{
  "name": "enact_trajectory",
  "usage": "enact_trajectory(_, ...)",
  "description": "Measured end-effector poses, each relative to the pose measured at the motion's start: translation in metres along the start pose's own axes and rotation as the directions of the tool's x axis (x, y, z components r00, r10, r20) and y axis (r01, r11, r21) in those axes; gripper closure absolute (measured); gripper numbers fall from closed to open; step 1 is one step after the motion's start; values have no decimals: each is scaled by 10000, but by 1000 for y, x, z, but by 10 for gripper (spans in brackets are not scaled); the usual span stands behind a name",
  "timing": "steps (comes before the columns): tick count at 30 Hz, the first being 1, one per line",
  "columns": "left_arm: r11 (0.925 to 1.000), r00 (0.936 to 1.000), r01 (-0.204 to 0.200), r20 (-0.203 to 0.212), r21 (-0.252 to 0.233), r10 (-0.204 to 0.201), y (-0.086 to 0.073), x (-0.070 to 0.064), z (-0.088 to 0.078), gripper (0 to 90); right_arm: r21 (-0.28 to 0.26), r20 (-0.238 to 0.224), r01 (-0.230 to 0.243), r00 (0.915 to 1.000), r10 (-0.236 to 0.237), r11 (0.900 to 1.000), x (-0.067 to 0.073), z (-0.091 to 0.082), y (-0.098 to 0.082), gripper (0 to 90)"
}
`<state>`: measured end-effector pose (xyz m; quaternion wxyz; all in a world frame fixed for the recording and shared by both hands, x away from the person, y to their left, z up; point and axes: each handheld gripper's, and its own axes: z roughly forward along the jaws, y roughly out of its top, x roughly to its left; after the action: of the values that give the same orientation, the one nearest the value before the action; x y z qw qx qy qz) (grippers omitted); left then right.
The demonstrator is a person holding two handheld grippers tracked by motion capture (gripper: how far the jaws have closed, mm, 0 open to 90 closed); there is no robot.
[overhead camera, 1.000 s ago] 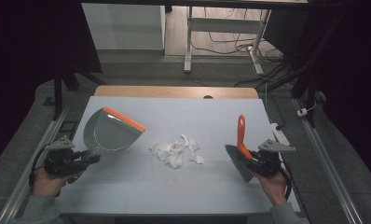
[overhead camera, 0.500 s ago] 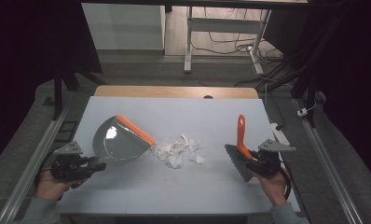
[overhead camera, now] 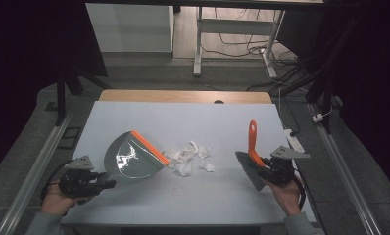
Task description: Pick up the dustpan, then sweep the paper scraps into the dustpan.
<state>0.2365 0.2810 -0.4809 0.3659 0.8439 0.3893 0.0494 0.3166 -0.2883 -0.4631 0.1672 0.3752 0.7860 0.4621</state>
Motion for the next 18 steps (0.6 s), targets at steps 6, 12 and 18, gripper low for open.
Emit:
enact_trajectory(6, 9994, 9997, -179, 159, 300, 174, -5, -4, 4, 613, 56, -55, 39, 10000, -39, 10000, 1, 2, 0, 703)
enact_trajectory(12, 9988, 9994, -271, 204, 404, 263, -5, -5, 6, 613, -67, -161, -93, 9998, 92, 9999, 2, 3, 1, 703)
enact_trajectory(18, 9988, 9994, -210, 271, 440, 199, -6, -3, 6, 613, -185, -251, -180, 9995, 175, 9997, 6, 5, 6, 703)
